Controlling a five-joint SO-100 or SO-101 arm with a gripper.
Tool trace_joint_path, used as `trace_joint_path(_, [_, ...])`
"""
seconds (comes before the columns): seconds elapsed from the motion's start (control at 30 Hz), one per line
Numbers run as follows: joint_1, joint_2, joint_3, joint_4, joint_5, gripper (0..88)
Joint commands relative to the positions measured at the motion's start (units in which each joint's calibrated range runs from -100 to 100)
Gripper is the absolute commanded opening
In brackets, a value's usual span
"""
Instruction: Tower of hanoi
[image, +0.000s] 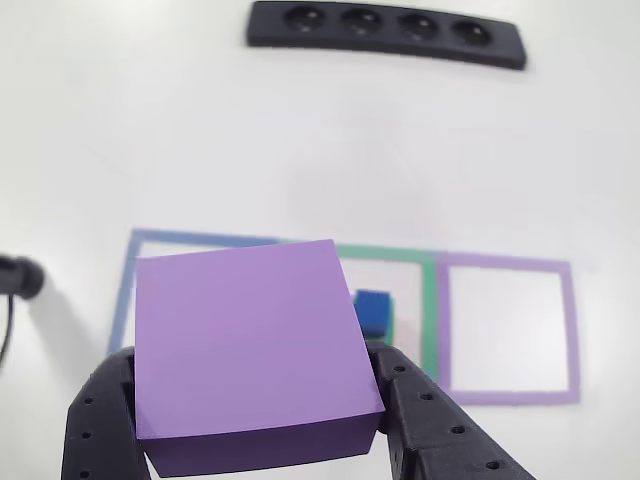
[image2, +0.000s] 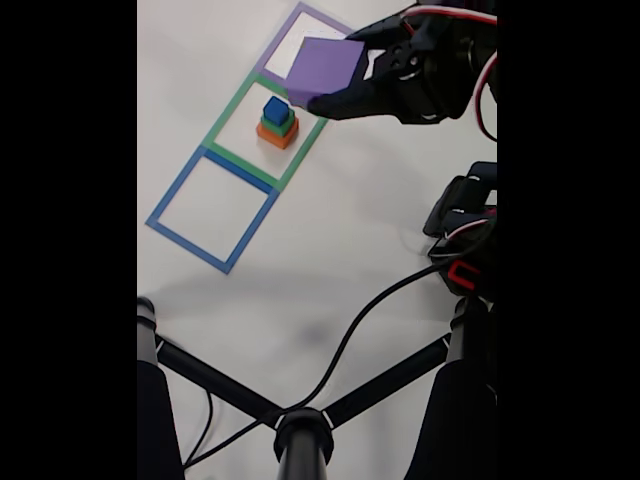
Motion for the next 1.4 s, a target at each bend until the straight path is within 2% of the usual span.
trace_joint_path(0.0, [-5.42,-3.66,-0.81,1.63,0.0,7.1])
trace_joint_path(0.13, [-6.79,-5.9,6.55,-1.53,0.0,7.5])
trace_joint_path(0.33, [-6.94,-7.99,24.0,-15.69,0.0,7.9])
trace_joint_path(0.53, [-7.02,-8.63,46.71,-36.98,0.0,7.8])
trace_joint_path(0.7, [-7.4,-6.06,66.43,-61.99,0.0,8.0])
trace_joint_path(0.87, [-9.69,-2.38,78.7,-78.66,0.0,7.9])
trace_joint_path(1.13, [-11.97,16.93,86.06,-109.1,0.0,7.6])
trace_joint_path(1.37, [-12.51,36.57,83.97,-128.2,0.0,6.5])
